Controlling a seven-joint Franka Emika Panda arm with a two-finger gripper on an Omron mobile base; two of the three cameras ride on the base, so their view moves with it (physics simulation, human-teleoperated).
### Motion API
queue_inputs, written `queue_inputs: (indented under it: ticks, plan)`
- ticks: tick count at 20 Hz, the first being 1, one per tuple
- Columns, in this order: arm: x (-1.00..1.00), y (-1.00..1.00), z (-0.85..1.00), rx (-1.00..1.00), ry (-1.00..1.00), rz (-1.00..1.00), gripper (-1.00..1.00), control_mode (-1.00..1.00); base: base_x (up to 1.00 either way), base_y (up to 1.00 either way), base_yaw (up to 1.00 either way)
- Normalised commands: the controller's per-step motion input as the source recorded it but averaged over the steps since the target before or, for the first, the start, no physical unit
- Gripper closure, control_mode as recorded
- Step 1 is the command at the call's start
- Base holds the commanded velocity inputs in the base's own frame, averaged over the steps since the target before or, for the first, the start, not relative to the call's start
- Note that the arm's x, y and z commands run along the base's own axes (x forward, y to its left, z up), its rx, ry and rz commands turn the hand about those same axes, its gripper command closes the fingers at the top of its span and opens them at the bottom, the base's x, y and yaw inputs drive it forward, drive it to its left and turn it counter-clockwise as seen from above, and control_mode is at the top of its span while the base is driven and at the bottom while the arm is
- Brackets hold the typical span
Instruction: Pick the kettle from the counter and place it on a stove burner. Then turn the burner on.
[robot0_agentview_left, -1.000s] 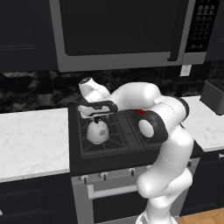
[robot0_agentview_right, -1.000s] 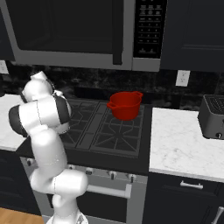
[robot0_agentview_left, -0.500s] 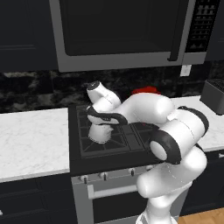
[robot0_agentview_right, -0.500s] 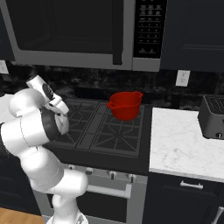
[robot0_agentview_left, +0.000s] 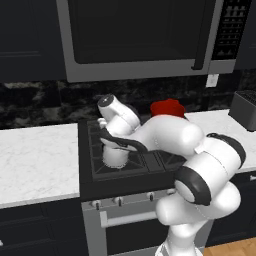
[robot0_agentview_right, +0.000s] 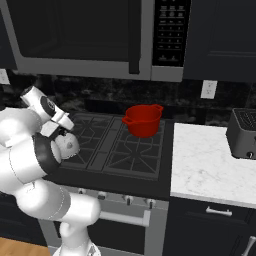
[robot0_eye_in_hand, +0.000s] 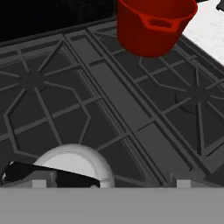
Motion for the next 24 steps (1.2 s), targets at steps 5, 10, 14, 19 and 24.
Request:
queue_inputs:
  ticks: [5, 10, 14, 19, 24]
  plan:
    - [-0.03, 0.42, 0.23, -0.04, -0.1, -0.01, -1.0, -1.0, 0.0, 0.0, 0.0]
    - [-0.12, 0.57, 0.19, -0.05, 0.0, 0.0, -1.0, -1.0, 0.0, 0.0, 0.0]
    - [-0.31, 0.61, 0.33, 0.0, 0.0, 0.02, -1.0, -1.0, 0.0, 0.0, 0.0]
    - [-0.87, 0.54, 0.02, -0.03, -0.02, 0.02, -1.0, -1.0, 0.0, 0.0, 0.0]
    - [-1.0, -0.03, -0.56, -0.01, -0.29, 0.03, -1.0, -1.0, 0.0, 0.0, 0.0]
